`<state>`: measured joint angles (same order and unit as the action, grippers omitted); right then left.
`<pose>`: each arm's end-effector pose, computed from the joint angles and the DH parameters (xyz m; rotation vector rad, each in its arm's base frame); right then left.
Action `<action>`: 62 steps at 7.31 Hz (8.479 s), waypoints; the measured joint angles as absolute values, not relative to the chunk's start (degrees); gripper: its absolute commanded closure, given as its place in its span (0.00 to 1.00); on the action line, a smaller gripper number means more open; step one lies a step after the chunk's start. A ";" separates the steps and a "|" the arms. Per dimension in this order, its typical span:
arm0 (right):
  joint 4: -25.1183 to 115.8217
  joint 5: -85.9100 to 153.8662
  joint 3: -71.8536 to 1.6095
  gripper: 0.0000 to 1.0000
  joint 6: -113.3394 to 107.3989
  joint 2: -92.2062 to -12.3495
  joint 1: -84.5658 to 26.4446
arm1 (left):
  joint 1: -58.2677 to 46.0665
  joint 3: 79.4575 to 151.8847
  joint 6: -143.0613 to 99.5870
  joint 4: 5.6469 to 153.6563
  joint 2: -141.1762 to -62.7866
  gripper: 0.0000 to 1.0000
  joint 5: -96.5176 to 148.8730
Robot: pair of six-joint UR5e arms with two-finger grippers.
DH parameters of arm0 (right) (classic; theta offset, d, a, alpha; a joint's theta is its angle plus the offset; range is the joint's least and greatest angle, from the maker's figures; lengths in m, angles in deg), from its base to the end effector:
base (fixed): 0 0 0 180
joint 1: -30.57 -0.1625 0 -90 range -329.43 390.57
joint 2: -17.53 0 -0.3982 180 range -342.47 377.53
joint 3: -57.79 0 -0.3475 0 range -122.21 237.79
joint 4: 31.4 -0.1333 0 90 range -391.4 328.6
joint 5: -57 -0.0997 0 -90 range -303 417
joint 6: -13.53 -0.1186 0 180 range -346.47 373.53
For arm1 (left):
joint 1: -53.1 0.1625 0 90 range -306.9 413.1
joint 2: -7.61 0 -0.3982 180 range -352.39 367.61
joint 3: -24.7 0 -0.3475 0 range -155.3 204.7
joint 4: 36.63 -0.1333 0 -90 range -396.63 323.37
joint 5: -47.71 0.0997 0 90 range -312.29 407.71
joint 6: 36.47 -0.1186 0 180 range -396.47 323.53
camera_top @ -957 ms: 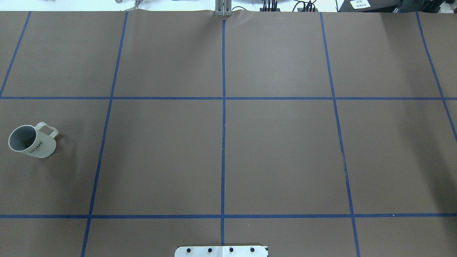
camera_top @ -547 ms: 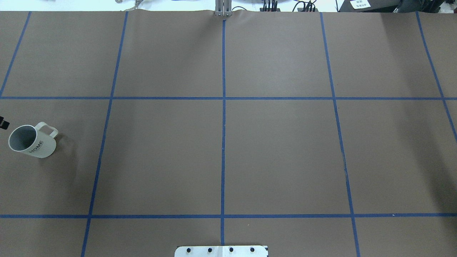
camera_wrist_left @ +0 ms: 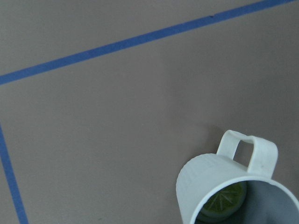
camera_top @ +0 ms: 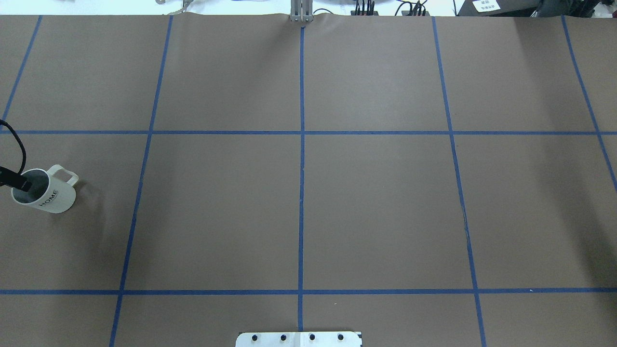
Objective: Left arm hands cup to right arm to dump lemon
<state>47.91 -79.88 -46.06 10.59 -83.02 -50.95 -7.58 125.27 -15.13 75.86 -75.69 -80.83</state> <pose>-0.0113 -0.3930 0.5885 0.1484 -0.8339 -0.1907 0.1591 -0.4047 0.5734 0.1176 0.7884 0.2865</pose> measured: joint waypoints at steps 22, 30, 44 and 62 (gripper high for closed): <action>20.23 -16.15 -49.02 0.04 -49.28 -54.45 3.23 | 10.11 92.37 61.93 55.08 -147.23 1.00 -76.10; 20.18 10.57 -35.40 0.02 -48.87 -43.96 13.73 | 11.96 91.10 61.81 53.03 -148.39 1.00 -74.90; 20.11 12.53 -33.77 0.02 -48.96 -43.54 13.78 | 15.34 94.39 61.97 48.80 -148.66 1.00 -75.77; 19.93 12.44 -32.06 0.74 -48.89 -43.11 13.24 | 15.47 98.28 62.55 48.26 -148.71 0.00 -76.06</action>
